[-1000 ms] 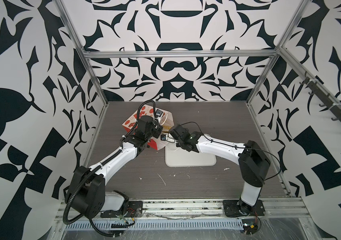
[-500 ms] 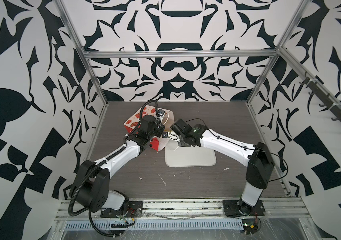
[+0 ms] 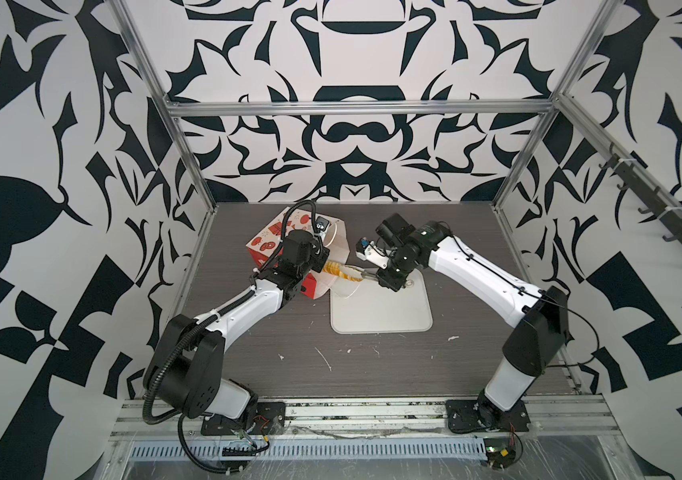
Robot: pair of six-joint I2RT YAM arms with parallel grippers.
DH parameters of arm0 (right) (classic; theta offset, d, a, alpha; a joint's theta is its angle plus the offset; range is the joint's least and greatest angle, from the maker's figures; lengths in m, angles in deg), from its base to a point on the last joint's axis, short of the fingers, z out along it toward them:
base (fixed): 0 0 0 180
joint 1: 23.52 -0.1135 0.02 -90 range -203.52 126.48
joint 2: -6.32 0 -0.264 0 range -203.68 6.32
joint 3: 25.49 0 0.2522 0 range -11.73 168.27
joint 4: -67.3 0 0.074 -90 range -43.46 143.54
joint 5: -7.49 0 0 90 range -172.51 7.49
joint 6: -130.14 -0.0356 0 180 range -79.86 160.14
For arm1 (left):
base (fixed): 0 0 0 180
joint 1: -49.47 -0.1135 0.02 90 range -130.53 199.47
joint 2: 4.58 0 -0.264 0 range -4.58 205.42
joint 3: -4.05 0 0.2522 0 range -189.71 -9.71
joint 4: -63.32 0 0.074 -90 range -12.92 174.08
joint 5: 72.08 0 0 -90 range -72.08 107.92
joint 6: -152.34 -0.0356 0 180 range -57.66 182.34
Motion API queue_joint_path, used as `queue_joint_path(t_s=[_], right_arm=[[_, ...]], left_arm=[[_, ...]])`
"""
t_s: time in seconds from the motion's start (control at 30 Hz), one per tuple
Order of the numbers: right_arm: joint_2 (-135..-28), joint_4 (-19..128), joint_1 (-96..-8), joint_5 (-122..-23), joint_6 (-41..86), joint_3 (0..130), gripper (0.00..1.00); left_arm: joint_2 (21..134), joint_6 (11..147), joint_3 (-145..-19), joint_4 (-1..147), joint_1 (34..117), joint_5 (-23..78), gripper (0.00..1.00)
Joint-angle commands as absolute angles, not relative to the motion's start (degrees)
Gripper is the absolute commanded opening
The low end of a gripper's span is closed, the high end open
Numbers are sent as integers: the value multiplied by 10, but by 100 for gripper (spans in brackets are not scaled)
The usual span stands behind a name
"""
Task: Take the fake bread out of the paper bag
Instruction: 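Pull the bread out with the tongs and move it over the tray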
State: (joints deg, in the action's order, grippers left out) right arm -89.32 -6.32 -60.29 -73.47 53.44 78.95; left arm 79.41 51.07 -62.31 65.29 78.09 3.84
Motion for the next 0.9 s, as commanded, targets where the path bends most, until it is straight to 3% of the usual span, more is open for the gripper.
queue_joint_path(t_s=[0.0,0.2,0.37,0.87], right_arm=[[-807,-55,-573,-602,444,758,6],[-709,-23,-514,-472,374,673,6],[-639,7,-494,-435,328,609,6],[-508,70,-435,-478,234,448,6]], left_arm=[[801,507,-643,631,780,17,0],[823,508,-654,622,778,5,0],[838,519,-674,630,772,-16,0],[812,557,-679,635,721,-35,0]])
